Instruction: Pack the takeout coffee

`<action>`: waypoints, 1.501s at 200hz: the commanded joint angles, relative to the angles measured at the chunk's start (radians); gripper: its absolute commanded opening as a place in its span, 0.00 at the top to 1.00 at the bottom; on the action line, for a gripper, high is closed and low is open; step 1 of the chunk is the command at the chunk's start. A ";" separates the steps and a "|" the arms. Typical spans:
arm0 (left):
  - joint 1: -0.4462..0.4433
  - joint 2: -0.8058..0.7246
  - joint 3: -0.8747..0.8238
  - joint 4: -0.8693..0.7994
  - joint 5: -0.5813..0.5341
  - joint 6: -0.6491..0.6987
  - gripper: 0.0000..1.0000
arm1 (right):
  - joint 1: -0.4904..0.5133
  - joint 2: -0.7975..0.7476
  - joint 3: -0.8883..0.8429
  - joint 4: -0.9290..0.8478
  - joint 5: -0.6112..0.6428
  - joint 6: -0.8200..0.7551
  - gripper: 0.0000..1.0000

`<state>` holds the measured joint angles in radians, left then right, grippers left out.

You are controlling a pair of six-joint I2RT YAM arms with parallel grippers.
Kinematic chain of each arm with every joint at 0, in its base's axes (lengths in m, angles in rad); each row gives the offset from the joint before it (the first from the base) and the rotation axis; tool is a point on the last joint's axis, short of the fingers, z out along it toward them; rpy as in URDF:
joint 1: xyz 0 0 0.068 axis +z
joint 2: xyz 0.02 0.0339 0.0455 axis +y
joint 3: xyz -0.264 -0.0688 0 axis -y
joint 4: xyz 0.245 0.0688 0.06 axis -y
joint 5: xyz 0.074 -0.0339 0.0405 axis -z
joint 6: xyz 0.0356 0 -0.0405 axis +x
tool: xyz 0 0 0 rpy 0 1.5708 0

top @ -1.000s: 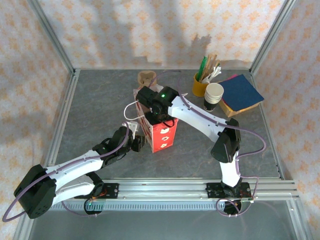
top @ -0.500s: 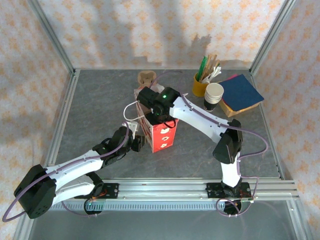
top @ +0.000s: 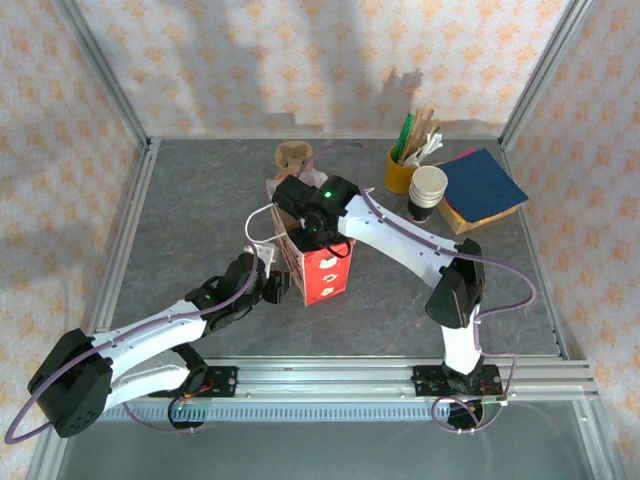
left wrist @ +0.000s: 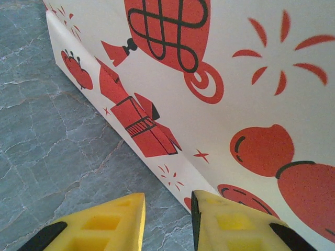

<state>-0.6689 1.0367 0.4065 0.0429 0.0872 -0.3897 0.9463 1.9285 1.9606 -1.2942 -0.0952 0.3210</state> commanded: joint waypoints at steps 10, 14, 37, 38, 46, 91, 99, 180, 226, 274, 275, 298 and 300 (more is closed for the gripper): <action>-0.009 -0.004 0.003 0.011 -0.035 0.026 0.68 | 0.005 -0.010 0.002 -0.014 0.008 0.010 0.49; -0.008 -0.003 0.003 0.011 -0.035 0.026 0.68 | 0.004 -0.009 0.001 -0.013 0.009 0.010 0.49; -0.008 0.000 0.006 0.012 -0.035 0.026 0.68 | 0.004 -0.013 -0.004 -0.013 0.012 0.010 0.49; -0.009 0.000 0.006 0.012 -0.035 0.026 0.68 | 0.004 -0.013 -0.004 -0.014 0.012 0.010 0.49; -0.009 0.002 0.006 0.012 -0.035 0.027 0.68 | 0.004 -0.013 -0.007 -0.013 0.012 0.011 0.49; -0.009 -0.001 0.006 0.009 -0.035 0.028 0.68 | 0.004 -0.020 -0.023 -0.008 0.013 0.014 0.49; -0.009 -0.002 0.005 0.009 -0.035 0.028 0.68 | 0.004 -0.020 -0.024 -0.007 0.015 0.016 0.49; -0.009 -0.009 0.003 0.000 -0.038 0.023 0.68 | 0.005 -0.031 -0.029 -0.014 0.048 0.033 0.49; -0.009 -0.013 0.000 0.003 -0.039 0.022 0.68 | 0.003 -0.026 -0.038 -0.012 0.044 0.028 0.49; -0.009 -0.001 0.004 0.006 -0.036 0.023 0.68 | 0.004 -0.025 -0.062 0.007 0.028 0.027 0.49; -0.009 -0.001 0.003 0.006 -0.035 0.023 0.68 | 0.003 -0.025 -0.062 0.007 0.028 0.028 0.49; -0.009 -0.003 0.001 0.008 -0.035 0.024 0.68 | 0.004 -0.022 -0.062 0.011 0.022 0.027 0.49; -0.009 -0.003 0.001 0.008 -0.035 0.023 0.68 | 0.003 -0.021 -0.062 0.009 0.022 0.026 0.49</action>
<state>-0.6689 1.0363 0.4065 0.0425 0.0696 -0.3828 0.9463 1.9285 1.8999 -1.2858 -0.0834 0.3393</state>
